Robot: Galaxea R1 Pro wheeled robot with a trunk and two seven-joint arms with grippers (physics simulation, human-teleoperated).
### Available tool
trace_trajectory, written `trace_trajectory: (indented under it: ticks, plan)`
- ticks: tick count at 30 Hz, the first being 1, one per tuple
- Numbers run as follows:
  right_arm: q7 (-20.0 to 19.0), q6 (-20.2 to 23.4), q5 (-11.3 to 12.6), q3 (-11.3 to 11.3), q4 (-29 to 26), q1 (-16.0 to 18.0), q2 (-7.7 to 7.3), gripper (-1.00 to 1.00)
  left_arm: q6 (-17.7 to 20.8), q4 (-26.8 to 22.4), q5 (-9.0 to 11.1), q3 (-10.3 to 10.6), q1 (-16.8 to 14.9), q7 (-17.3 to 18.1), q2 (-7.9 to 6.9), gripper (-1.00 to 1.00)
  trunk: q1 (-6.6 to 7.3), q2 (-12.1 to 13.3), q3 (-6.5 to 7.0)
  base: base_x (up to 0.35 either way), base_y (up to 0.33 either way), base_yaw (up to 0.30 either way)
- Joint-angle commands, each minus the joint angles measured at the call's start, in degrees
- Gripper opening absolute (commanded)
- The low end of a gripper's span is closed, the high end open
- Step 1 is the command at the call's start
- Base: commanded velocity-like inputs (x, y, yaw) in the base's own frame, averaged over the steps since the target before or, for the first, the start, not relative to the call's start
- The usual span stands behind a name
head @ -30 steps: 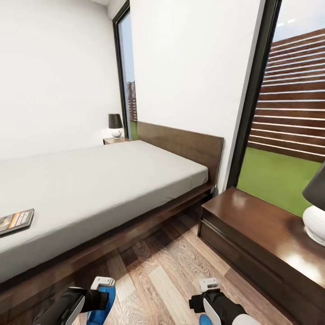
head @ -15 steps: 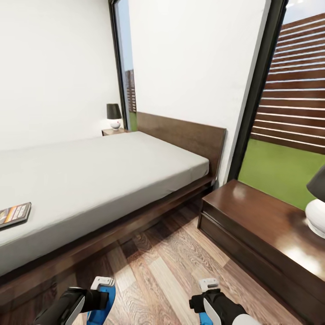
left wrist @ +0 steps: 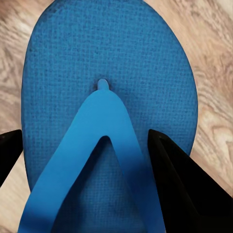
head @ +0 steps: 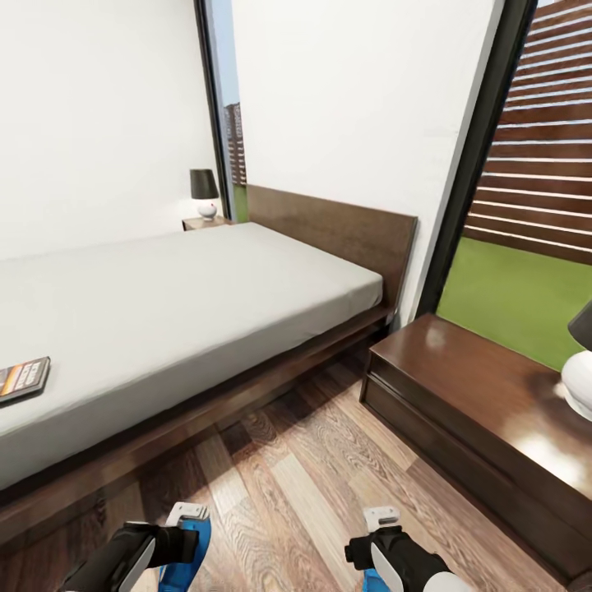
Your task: In the bedroom, move the book from the bed onto either nightstand, and place the two sandals side by side next to the bed.
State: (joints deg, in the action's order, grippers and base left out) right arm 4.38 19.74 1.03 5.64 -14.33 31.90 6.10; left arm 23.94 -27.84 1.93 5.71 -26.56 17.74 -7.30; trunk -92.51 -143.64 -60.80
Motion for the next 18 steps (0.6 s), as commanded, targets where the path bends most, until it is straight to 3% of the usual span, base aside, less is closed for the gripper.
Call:
trace_trajectory:
  ticks: [1,5,15,18]
  plan:
    - [0.3,0.4,0.1,0.4,-0.1,0.0,-0.02,1.00,0.3,-0.4,0.1,0.3,0.0,0.1,-0.06,-1.00,-0.01,0.0,-0.28,0.000,0.000,0.000]
    - [0.3,0.4,0.1,0.4,-0.2,0.0,-0.03,1.00,1.3,-2.8,0.1,0.3,0.0,0.2,-0.08,-1.00,-0.11,-0.1,-1.17,0.000,0.000,0.000]
    - [0.3,0.4,0.1,0.4,-0.2,0.0,-0.03,1.00,11.7,-17.0,0.1,0.3,0.0,0.3,-0.08,-1.00,-0.37,-0.2,-3.38,0.000,0.000,0.000]
    - [0.3,0.4,0.1,0.4,-0.2,0.0,-0.03,1.00,13.0,-19.0,0.1,0.7,-0.1,0.3,-0.02,-1.00,-0.42,-0.3,-3.83,0.000,0.000,0.000]
